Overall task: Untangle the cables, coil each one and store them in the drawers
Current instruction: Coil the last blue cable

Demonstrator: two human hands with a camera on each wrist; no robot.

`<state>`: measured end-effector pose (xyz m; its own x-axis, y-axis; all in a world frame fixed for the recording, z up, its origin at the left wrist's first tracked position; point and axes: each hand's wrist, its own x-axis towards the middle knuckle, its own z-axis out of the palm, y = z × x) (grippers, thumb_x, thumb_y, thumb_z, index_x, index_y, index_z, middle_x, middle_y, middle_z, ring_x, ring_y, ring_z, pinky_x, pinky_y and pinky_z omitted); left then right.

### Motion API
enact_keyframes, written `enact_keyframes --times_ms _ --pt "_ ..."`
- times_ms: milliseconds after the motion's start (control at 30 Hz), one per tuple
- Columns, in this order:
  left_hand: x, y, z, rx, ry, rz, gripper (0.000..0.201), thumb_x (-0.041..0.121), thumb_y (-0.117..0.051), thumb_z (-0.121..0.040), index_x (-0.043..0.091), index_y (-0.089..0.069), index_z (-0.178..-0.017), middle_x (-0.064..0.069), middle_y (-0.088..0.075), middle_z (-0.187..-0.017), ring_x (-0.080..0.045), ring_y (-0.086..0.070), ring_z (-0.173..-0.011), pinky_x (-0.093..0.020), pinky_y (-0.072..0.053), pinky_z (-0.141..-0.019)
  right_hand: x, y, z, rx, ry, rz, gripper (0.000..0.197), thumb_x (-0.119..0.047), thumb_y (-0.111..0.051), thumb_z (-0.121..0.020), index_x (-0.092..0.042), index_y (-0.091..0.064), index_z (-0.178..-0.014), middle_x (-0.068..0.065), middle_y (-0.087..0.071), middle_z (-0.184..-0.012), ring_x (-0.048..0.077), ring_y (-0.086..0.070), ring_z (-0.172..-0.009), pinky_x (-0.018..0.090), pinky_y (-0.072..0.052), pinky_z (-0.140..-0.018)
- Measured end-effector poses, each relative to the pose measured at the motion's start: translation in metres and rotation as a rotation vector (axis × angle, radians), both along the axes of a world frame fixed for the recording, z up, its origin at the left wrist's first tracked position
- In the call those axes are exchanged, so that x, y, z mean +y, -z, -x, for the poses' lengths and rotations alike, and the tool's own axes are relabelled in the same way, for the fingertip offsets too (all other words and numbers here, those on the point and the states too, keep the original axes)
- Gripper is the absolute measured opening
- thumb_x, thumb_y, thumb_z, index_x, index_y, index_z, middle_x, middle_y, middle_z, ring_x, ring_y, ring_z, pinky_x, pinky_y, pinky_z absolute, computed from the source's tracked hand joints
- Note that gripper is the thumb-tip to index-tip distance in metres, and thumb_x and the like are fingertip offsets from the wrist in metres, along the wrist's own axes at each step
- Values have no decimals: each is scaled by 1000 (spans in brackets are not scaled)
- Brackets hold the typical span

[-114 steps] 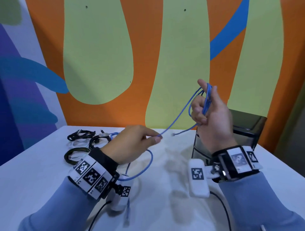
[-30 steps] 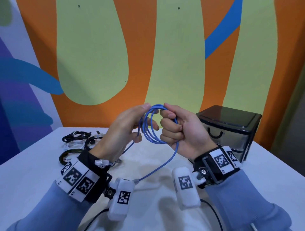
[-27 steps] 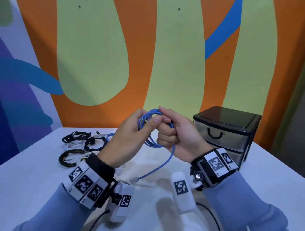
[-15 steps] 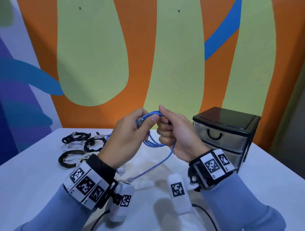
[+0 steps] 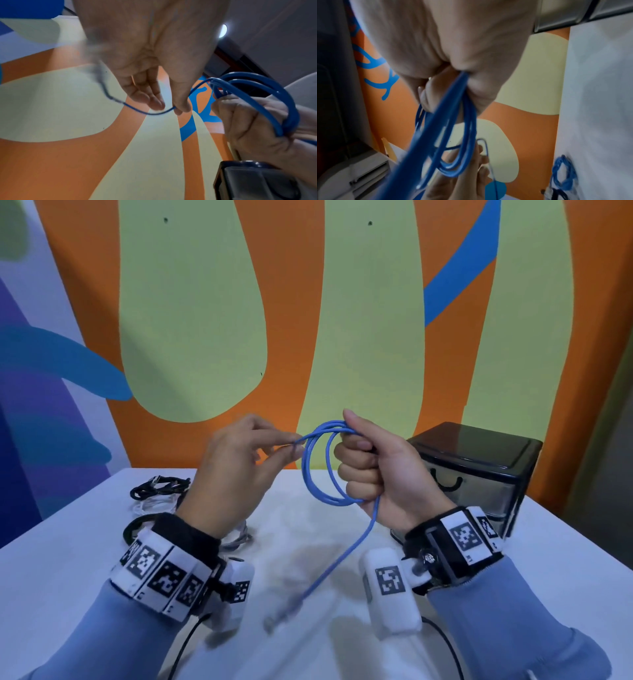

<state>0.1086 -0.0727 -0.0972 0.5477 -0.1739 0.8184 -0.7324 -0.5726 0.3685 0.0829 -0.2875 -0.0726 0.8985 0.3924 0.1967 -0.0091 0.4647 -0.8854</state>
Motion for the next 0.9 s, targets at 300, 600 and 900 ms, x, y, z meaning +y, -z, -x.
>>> enact_keyframes --times_ms 300,600,900 --pt "-24 -2 19 480 431 338 14 -1 -68 -99 5 -79 -103 -10 -82 -98 -22 -78 -94 -31 -62 -86 17 8 -8 -179 338 -24 43 -39 -52 -108 -20 -37 -72 -1 -25 -65 10 -20 -51 18 -18 -39" --pt "-34 -7 31 519 513 467 55 3 -83 -89 20 -56 -134 -20 -78 -92 -25 -73 -80 -37 -61 -87 23 24 -18 -511 723 480 59 -51 -46 -109 -2 -46 -76 6 -38 -63 20 -41 -57 39 -38 -56" --pt "-34 8 24 230 133 72 10 29 -84 -84 36 -84 -90 5 -58 -112 -15 -64 -98 -43 -58 -86 24 24 -15 -510 743 521 62 -49 -47 -109 5 -50 -80 2 -31 -62 21 -39 -56 48 -54 -53"
